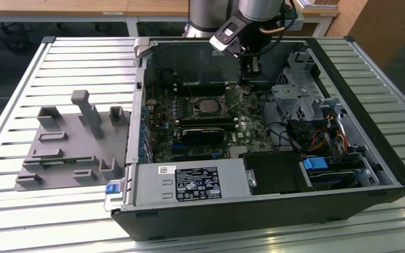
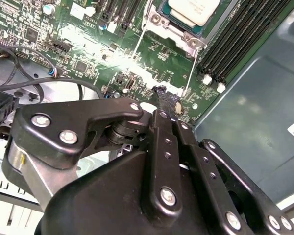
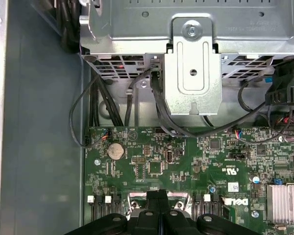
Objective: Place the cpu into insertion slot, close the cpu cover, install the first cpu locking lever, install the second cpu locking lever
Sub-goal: 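Close the cpu cover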
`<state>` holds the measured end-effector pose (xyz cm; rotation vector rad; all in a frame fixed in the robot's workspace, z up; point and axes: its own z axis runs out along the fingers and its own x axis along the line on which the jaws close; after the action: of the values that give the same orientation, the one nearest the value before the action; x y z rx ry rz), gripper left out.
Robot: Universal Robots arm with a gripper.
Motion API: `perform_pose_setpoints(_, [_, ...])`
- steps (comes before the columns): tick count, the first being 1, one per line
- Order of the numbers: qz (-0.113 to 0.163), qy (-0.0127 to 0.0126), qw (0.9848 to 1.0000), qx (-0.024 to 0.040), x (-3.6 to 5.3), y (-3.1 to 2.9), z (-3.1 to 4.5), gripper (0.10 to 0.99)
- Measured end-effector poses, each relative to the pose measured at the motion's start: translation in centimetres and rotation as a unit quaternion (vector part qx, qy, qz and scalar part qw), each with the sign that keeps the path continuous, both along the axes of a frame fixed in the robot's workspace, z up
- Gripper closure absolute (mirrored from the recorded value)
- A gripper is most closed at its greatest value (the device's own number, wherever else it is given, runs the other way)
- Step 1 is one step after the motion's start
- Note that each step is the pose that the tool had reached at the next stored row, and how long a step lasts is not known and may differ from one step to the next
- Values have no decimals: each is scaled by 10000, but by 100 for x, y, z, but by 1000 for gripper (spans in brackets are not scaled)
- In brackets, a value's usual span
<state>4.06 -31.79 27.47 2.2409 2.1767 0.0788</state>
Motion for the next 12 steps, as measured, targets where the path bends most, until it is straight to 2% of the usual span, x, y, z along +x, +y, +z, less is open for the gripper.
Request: perform_pose_setpoints(12, [7,6,10000,0,52,1,-52,980])
